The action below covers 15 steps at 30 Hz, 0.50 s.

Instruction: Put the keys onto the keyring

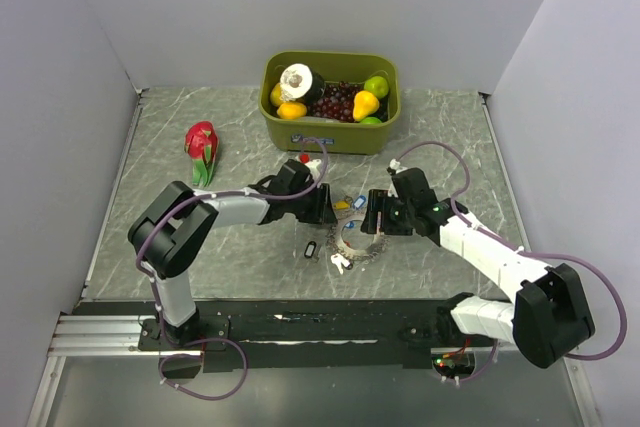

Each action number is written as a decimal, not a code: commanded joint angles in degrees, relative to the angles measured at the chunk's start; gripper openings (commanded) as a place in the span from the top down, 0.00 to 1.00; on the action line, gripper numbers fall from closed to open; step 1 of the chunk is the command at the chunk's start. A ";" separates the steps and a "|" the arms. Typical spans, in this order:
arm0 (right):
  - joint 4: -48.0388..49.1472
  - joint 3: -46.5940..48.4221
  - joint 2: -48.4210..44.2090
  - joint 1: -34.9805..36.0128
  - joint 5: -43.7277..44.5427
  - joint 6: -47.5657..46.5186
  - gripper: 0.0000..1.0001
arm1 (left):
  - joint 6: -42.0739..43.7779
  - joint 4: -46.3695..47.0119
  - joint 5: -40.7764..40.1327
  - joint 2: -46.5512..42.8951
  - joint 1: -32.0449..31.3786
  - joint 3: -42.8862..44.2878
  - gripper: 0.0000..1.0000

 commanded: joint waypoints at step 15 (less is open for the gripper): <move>2.65 1.75 2.46 0.50 -1.48 -1.41 0.25 | 1.52 6.68 4.19 -2.74 -1.19 -2.99 0.57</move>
